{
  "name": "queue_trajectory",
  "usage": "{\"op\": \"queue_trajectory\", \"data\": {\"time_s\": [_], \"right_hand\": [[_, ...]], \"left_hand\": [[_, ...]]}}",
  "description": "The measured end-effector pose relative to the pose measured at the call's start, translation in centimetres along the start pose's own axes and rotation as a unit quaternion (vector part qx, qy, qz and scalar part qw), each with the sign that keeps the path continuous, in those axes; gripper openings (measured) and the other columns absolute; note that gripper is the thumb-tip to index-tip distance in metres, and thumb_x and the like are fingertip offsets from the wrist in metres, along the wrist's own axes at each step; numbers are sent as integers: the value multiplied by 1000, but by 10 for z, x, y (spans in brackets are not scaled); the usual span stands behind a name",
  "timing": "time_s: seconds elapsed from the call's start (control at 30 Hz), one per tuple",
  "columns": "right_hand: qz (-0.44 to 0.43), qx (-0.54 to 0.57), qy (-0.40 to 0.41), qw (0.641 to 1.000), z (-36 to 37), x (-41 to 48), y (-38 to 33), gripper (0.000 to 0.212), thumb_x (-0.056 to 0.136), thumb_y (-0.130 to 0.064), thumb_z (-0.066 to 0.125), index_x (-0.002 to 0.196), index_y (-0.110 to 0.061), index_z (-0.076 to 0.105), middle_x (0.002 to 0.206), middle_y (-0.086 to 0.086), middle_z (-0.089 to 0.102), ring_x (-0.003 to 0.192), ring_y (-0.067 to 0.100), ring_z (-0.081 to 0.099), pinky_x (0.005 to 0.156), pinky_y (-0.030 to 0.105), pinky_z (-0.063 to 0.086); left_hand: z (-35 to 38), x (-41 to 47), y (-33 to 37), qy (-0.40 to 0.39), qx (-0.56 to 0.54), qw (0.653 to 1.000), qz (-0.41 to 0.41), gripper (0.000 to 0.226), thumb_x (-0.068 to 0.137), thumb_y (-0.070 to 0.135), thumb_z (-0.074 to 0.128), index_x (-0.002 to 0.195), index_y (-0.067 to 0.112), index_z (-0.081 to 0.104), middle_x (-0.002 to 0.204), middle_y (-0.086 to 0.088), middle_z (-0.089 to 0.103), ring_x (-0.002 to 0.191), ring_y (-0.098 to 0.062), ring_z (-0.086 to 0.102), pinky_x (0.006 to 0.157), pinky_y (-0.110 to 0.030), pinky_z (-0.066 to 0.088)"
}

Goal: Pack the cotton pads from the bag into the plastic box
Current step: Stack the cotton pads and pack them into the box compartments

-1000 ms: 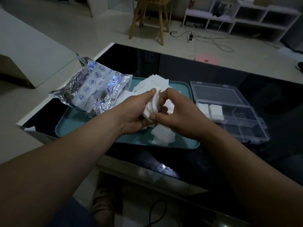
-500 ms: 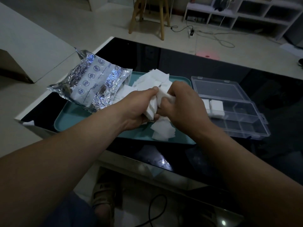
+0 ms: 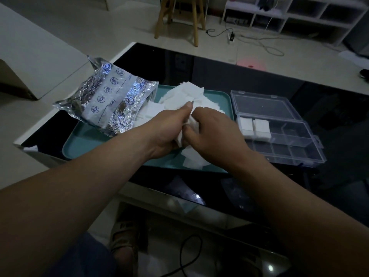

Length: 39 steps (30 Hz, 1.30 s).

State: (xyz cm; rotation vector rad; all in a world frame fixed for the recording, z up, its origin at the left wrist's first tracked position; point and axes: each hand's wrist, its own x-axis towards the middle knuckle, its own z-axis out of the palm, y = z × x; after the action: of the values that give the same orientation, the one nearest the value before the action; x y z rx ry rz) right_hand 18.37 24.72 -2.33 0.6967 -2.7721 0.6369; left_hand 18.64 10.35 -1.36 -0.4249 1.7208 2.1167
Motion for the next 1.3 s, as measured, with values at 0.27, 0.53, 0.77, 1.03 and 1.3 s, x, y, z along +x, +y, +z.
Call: {"op": "queue_trajectory", "data": {"time_s": [0.27, 0.53, 0.77, 1.03, 1.3], "right_hand": [[70, 29, 45, 996, -5, 4, 3, 24, 99, -41, 54, 96, -19, 63, 88, -4, 65, 76, 18, 58, 64, 34, 46], [54, 27, 41, 997, -1, 1, -11, 30, 100, -42, 55, 78, -24, 44, 71, -9, 48, 64, 15, 43, 52, 28, 26], [5, 12, 45, 999, -3, -4, -16, 28, 102, -44, 56, 82, -28, 45, 75, -11, 46, 68, 14, 42, 55, 27, 23], [36, 64, 82, 994, -7, 0, 0, 31, 103, -34, 55, 76, -18, 55, 76, -5, 53, 73, 16, 47, 63, 34, 34], [38, -32, 112, 992, -11, 3, 2, 31, 102, -37, 55, 80, -16, 60, 82, -1, 52, 71, 18, 48, 59, 32, 34]], "left_hand": [[-3, 7, 4, 71, -70, 994, 32, 37, 105, 47, 50, 99, 11, 54, 79, -6, 55, 55, -12, 50, 47, -23, 35], [-1, 10, 1, 111, -121, 985, 44, 27, 106, 29, 54, 104, 6, 67, 91, -9, 75, 77, -19, 71, 72, -34, 60], [2, 4, 1, 51, -84, 995, -7, 39, 103, 45, 55, 119, 12, 68, 106, -19, 67, 95, -30, 62, 96, -46, 51], [-7, 7, 8, 37, -193, 980, -19, 29, 103, 31, 57, 122, 10, 63, 100, -9, 76, 77, -20, 74, 72, -37, 61], [-2, 6, 5, 16, -200, 980, -4, 19, 102, 18, 53, 108, 4, 64, 96, -12, 70, 76, -20, 68, 65, -30, 58]]}}
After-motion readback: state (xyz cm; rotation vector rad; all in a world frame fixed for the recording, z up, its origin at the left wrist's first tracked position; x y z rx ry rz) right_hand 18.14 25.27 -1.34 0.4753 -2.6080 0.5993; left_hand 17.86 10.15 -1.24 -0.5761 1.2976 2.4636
